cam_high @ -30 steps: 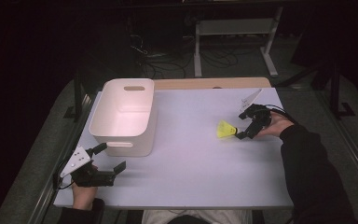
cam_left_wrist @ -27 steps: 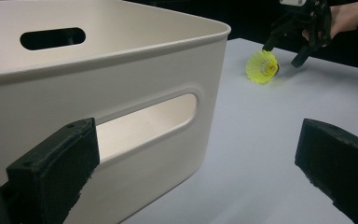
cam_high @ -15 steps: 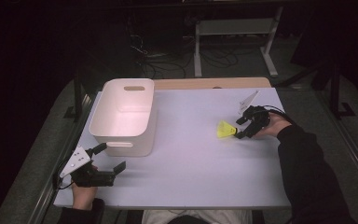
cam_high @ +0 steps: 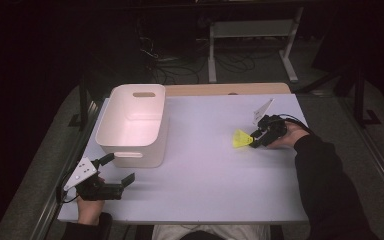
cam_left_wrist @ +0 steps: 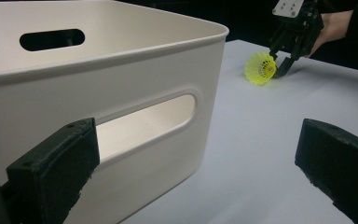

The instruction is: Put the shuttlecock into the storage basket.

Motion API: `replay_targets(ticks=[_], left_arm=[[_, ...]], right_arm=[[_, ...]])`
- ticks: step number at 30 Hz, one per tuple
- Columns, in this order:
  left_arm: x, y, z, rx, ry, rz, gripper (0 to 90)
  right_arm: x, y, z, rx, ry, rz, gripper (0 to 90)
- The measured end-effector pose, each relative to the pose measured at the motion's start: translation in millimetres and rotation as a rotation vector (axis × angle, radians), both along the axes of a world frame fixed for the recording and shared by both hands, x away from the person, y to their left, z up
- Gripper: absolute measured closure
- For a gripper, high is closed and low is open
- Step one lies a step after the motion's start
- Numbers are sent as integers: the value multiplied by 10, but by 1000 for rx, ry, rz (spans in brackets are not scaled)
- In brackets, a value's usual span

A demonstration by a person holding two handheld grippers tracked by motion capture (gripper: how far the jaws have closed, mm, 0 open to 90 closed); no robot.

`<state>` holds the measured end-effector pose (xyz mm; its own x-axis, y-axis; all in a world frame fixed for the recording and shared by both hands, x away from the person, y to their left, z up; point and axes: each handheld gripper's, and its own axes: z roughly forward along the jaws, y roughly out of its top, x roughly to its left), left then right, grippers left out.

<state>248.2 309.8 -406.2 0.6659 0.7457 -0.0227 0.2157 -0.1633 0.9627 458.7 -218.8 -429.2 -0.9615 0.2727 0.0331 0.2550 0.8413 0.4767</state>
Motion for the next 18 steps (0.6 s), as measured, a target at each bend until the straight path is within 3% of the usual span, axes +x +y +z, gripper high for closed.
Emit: replay_targets(ticks=[2, 18], left_arm=[[0, 0, 0, 1, 0, 1, 0], [1, 0, 1, 0, -1, 0, 0]], right_arm=[[9, 7, -7, -5, 9, 4, 619], [-32, -28, 83, 3, -4, -13, 629]])
